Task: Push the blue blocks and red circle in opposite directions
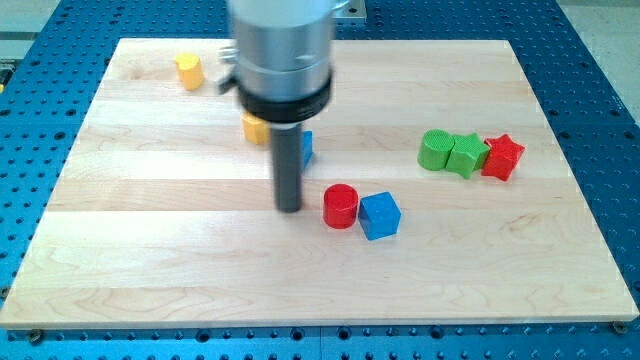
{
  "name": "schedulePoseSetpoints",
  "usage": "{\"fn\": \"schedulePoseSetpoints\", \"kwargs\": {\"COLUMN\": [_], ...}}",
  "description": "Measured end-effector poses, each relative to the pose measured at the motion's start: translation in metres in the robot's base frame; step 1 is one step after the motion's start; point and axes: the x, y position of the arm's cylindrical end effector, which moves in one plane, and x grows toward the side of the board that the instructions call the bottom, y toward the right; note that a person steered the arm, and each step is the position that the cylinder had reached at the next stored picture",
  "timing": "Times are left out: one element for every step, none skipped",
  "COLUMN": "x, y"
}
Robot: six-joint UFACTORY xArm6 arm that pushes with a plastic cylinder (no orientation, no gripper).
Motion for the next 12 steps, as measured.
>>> {"fn": "schedulePoseSetpoints", "kwargs": {"x": [0.024, -0.017, -0.039, -0.007, 0.026, -0.011, -0.026, -0.003, 0.042, 0.052, 0.033, -0.022], "y": [0.019, 0.065, 0.125, 0.097, 0.131, 0.142, 0.173, 0.217, 0.264, 0.201, 0.113, 0.069]}}
